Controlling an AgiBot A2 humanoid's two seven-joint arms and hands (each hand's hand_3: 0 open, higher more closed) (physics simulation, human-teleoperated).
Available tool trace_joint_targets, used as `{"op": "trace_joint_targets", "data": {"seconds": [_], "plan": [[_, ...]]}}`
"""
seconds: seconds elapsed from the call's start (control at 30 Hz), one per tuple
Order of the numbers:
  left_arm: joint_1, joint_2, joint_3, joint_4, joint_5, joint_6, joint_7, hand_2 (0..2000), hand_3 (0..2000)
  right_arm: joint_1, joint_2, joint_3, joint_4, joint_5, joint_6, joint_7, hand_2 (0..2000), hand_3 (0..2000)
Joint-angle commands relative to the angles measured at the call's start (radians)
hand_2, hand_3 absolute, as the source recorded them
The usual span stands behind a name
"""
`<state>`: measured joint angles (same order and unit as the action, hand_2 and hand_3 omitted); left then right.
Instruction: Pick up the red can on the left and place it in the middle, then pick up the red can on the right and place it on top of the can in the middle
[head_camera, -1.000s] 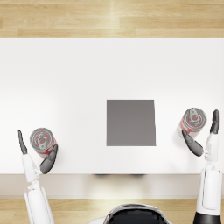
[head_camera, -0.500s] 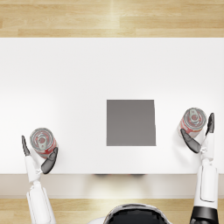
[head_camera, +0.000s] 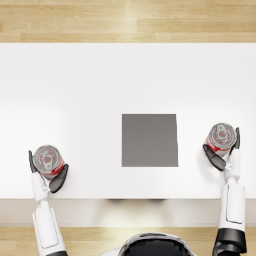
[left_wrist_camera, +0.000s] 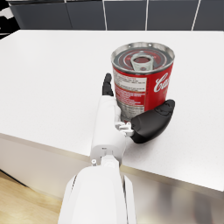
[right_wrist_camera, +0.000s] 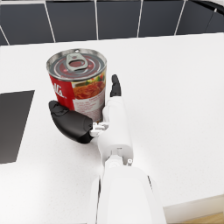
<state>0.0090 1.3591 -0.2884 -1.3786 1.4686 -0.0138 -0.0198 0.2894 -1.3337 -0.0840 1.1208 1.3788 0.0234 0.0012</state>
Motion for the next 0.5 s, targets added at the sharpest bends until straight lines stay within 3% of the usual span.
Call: {"op": "trace_joint_targets", "data": {"seconds": [0.03,0.23,0.27,0.3,0.33,0.4,0.43,0.5], "plan": [[0.042,-0.008,0.006,0.043,0.0,0.004,-0.007,0,0,0.032,-0.002,-0.009,-0.029,0.0,-0.001,0.0,0,0],[0.068,-0.007,0.004,0.066,0.0,0.009,-0.021,0,0,0.055,-0.013,-0.015,-0.06,0.0,0.003,0.006,0,0],[0.06,-0.004,-0.002,0.05,0.0,0.008,-0.022,1361,327,0.049,-0.015,-0.017,-0.04,0.0,0.003,0.013,0,0],[0.058,-0.003,-0.001,0.039,0.001,-0.002,-0.02,2000,653,0.033,-0.016,-0.026,-0.001,0.0,0.0,0.012,1361,327],[0.043,0.002,-0.003,0.003,0.001,-0.016,-0.018,2000,980,0.025,-0.019,-0.024,0.037,0.0,0.012,0.008,2000,653],[0.032,0.006,0.014,-0.076,0.001,-0.03,0.0,2000,1520,0.004,-0.022,-0.014,0.157,0.0,0.015,0.001,2000,1307],[0.037,0.006,0.024,-0.108,0.001,-0.027,0.004,2000,1520,0.004,-0.023,-0.009,0.188,0.001,0.009,0.001,2000,1520],[0.054,0.002,0.075,-0.187,0.001,-0.028,0.01,2000,1520,0.013,-0.026,0.008,0.268,0.001,0.023,0.001,2000,1520]]}}
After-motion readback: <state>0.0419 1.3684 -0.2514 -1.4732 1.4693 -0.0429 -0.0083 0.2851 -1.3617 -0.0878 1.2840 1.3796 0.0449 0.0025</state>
